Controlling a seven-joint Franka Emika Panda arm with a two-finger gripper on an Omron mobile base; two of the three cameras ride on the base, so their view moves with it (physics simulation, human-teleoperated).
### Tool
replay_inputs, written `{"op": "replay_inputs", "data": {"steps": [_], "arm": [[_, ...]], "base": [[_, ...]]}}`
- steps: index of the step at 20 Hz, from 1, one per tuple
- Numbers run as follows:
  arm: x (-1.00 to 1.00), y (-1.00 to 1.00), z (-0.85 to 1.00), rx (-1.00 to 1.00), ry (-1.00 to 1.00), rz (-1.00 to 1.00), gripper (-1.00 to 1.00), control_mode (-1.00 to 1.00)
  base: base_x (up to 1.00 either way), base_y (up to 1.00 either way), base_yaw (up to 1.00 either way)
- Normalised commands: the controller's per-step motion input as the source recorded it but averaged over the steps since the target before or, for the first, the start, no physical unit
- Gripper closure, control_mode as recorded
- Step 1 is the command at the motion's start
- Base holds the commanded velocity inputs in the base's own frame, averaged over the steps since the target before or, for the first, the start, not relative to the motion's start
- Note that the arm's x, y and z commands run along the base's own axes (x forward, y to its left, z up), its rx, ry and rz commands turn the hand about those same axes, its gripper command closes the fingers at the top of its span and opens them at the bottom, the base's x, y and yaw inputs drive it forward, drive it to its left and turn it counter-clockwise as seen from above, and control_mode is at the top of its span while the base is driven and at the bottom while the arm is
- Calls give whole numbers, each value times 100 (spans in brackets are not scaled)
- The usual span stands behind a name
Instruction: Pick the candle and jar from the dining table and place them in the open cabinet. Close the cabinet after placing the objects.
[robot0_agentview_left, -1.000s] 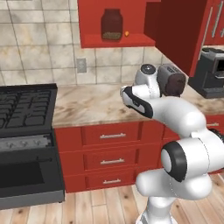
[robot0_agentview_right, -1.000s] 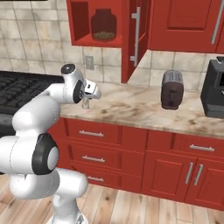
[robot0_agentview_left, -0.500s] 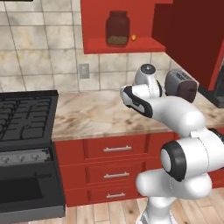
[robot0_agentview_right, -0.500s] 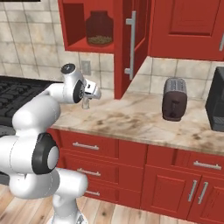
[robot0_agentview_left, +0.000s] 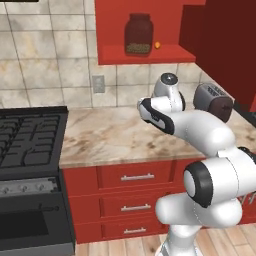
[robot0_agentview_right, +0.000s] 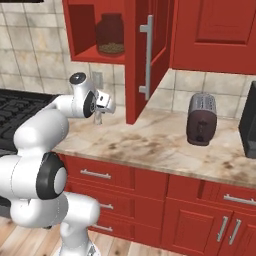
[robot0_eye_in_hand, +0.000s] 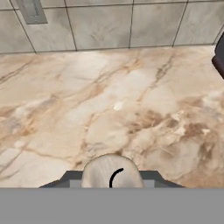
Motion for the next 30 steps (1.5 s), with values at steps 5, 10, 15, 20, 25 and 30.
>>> {"op": "replay_inputs", "data": {"steps": [5, 10, 15, 20, 25, 30], "arm": [[0, 0, 0, 0, 0, 0, 100, 100], [0, 0, 0, 0, 0, 0, 100, 100], [0, 0, 0, 0, 0, 0, 100, 100], [0, 0, 0, 0, 0, 0, 100, 100], [-1, 0, 2, 0, 0, 0, 100, -100], [-37, 0, 32, -2, -11, 0, 100, -100]], "base": [[50, -17, 4], [27, -9, 4], [0, 0, 0], [0, 0, 0], [0, 0, 0], [0, 0, 0]]}}
